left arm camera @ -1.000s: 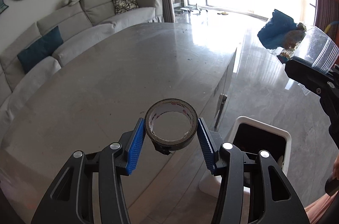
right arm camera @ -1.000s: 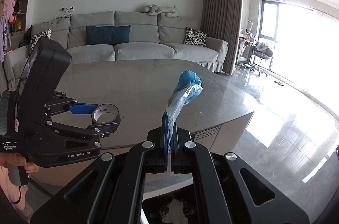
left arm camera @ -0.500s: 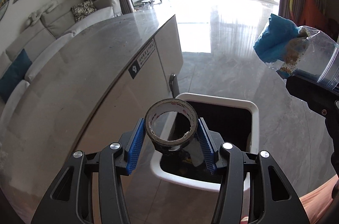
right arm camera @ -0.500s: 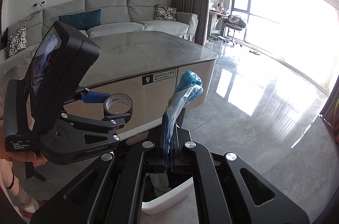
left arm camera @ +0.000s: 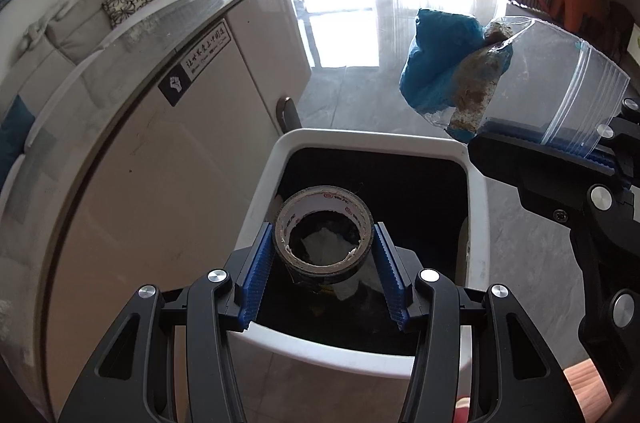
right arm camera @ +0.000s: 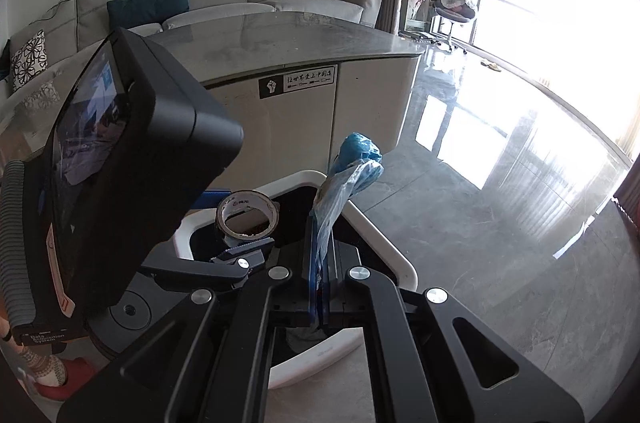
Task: Collect trash
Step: 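Carry the tape roll and zip bag over the trash bin with both tools, then open the left gripper to drop the tape roll while the right drops the zip bag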
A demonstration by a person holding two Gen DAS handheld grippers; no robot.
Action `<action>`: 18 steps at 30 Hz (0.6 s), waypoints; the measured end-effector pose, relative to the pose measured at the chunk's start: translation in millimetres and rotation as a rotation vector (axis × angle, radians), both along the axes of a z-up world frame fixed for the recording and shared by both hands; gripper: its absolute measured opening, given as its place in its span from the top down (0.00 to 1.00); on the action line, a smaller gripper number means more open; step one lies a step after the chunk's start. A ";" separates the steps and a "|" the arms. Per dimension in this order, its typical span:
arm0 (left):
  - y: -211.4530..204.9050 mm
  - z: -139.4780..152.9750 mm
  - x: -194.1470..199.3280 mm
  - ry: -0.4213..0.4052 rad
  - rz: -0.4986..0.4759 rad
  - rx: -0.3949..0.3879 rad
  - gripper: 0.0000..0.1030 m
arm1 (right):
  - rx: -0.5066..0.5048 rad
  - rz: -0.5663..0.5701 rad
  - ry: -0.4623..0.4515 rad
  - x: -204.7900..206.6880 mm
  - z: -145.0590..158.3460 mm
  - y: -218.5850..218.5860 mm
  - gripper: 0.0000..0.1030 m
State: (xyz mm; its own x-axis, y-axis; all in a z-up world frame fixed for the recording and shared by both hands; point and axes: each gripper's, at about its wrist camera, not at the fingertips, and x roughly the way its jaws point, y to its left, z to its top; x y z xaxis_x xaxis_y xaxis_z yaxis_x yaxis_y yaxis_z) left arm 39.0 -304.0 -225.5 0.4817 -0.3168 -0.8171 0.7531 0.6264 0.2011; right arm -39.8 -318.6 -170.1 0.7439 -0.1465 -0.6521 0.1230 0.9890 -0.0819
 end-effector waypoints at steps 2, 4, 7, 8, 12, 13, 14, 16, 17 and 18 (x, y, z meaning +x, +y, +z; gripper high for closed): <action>-2.7 -5.6 3.8 0.005 -0.004 0.011 0.51 | -0.004 -0.006 0.008 2.8 -0.4 -1.8 0.98; -5.2 -11.3 6.9 0.018 -0.006 0.027 0.50 | 0.001 -0.012 0.014 8.8 0.4 -3.9 0.98; -12.8 -25.7 14.2 0.091 -0.026 0.089 0.22 | 0.002 -0.019 0.025 13.3 -1.1 -4.9 0.98; -13.9 -29.3 14.3 0.078 -0.021 0.112 0.07 | 0.000 -0.021 0.030 15.6 -1.2 -4.5 0.98; -13.6 -33.2 9.9 0.019 -0.033 0.140 0.07 | -0.002 -0.019 0.046 21.7 -3.0 -2.8 0.98; -12.2 -33.1 10.4 0.021 -0.029 0.137 0.07 | -0.003 -0.019 0.048 22.7 -4.2 -3.8 0.98; -11.0 -32.5 11.3 0.022 -0.024 0.133 0.07 | -0.002 -0.018 0.050 23.5 -4.8 -4.6 0.98; -8.1 -30.4 13.3 0.022 -0.015 0.128 0.07 | -0.005 -0.017 0.051 23.9 -5.4 -3.4 0.98; -8.9 -29.4 15.9 0.012 -0.007 0.126 0.07 | -0.004 -0.015 0.050 24.7 -4.9 -2.8 0.98; -7.0 -27.8 17.7 0.006 -0.002 0.123 0.07 | -0.002 -0.014 0.048 24.6 -4.5 -2.9 0.98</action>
